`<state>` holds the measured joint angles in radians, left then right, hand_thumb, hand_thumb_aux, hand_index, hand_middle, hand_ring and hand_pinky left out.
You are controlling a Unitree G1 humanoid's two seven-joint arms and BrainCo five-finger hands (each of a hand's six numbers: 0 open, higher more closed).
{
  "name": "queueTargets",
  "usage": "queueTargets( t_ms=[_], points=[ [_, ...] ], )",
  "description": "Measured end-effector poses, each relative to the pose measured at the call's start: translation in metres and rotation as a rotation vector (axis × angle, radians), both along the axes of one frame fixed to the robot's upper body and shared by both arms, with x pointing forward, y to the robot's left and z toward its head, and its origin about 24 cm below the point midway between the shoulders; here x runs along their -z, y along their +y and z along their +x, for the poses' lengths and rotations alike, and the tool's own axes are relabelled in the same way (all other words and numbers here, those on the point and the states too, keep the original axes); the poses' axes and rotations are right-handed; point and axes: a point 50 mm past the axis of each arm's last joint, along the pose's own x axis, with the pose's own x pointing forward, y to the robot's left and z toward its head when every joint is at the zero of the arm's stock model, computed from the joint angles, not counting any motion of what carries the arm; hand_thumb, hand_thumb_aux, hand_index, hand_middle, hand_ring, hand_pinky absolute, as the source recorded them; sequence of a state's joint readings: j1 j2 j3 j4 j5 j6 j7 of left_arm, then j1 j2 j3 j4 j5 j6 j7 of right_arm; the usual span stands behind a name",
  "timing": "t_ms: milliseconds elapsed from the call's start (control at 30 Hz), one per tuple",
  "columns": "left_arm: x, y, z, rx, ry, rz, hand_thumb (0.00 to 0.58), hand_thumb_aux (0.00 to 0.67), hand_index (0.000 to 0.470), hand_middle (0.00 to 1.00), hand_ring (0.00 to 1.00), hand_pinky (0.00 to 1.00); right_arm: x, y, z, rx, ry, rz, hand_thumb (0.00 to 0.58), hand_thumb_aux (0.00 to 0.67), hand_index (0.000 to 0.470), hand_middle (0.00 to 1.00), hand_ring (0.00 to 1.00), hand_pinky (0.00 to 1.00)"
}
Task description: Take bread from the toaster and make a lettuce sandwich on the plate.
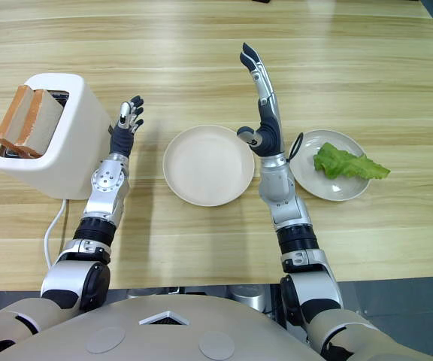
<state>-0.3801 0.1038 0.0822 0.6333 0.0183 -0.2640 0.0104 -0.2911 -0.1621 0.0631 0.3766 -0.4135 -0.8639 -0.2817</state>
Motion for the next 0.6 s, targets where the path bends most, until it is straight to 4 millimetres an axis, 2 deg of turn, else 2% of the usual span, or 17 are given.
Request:
queueTargets(
  t_ms=[200, 333, 600],
  points=[
    [-0.004, 0.021, 0.001, -0.257, -0.035, 0.028, 0.000, 0.000, 0.000, 0.00, 0.00, 0.00, -0.004, 0.001, -0.002, -0.004, -0.021, 0.002, 0.000, 0.000, 0.000, 0.00, 0.00, 0.00],
    [-0.012, 0.024, 0.003, -0.381, -0.099, 0.069, 0.000, 0.000, 0.000, 0.00, 0.00, 0.00, -0.004, 0.000, -0.003, -0.004, -0.024, 0.001, 0.000, 0.000, 0.000, 0.00, 0.00, 0.00],
    [-0.014, 0.028, 0.001, -0.451, -0.145, 0.085, 0.000, 0.000, 0.000, 0.00, 0.00, 0.00, -0.003, 0.000, -0.003, -0.003, -0.021, -0.001, 0.000, 0.000, 0.000, 0.00, 0.00, 0.00]
  ],
)
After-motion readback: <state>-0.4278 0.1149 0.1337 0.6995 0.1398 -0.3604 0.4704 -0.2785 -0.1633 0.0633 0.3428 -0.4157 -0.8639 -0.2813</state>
